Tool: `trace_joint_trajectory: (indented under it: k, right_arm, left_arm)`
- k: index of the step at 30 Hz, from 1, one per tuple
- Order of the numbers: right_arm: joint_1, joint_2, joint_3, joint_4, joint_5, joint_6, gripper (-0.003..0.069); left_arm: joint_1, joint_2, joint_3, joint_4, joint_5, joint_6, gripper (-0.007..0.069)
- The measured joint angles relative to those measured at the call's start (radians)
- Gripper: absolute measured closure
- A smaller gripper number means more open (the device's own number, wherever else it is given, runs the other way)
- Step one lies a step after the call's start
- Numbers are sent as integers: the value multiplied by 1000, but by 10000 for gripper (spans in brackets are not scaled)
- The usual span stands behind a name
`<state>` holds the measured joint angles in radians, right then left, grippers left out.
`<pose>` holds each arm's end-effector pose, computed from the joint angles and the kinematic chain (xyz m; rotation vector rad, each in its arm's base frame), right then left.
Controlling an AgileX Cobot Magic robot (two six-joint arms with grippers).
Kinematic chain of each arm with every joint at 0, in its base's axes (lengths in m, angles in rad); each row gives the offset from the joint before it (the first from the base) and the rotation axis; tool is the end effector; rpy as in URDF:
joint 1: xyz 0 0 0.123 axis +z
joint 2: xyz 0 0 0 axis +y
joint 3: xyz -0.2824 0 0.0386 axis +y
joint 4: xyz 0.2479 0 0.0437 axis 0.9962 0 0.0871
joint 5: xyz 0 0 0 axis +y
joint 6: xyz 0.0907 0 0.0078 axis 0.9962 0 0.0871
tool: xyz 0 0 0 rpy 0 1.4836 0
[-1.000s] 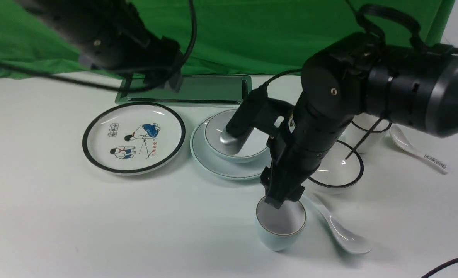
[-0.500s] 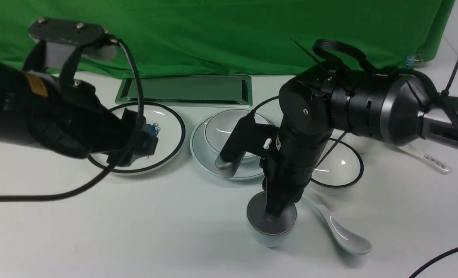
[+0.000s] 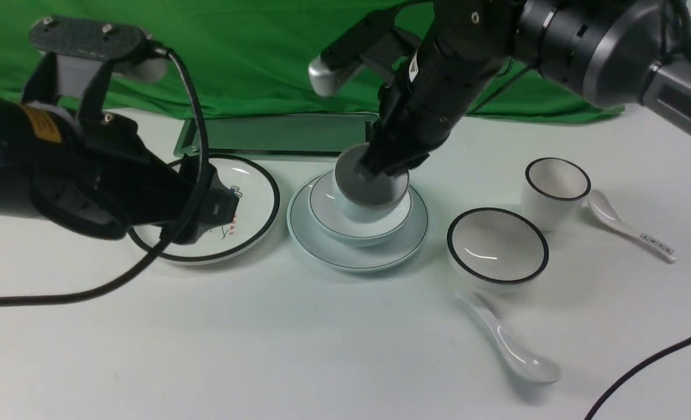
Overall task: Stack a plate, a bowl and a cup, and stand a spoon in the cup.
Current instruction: Use the right arm to put the blue teacup into the blue rice bowl in the middle, then use the right arm to grab a blue soup spoon
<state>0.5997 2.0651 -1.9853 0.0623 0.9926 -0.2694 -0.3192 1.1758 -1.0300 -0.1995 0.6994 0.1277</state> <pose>0.3843 0.2685 0.3013 -1.0591 2.3377 0.2062 0.2287 -0.0878 0.3442 0.4054 2.2979 -0.3218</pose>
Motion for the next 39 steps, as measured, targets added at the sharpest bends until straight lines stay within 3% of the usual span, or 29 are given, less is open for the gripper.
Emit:
trace_joint_trajectory:
  k: [8,20,23,24,26,27,30,34,39]
  right_arm:
    - [-50,179,-122,6,-31,138,586]
    - [-71,217,-126,7,-69,179,564]
    - [-71,217,-127,9,-71,183,517]
    - [-71,217,-129,10,-71,186,480]
    - [-72,212,-131,9,-59,190,338]
    - [-72,210,-131,9,-59,190,338]
    - [-73,184,-175,9,67,147,189]
    - [-73,104,-218,7,190,83,155]
    - [-69,-76,-130,7,202,61,150]
  left_arm:
    - [0,0,0,0,0,2,46]
    - [0,0,0,0,0,2,46]
    - [0,0,0,0,0,2,46]
    - [0,0,0,0,0,2,46]
    - [0,0,0,0,0,2,46]
    - [0,0,0,0,0,2,46]
    - [0,0,0,1,1,2,46]
    - [0,0,0,1,1,2,46]
    - [0,0,0,1,1,2,46]
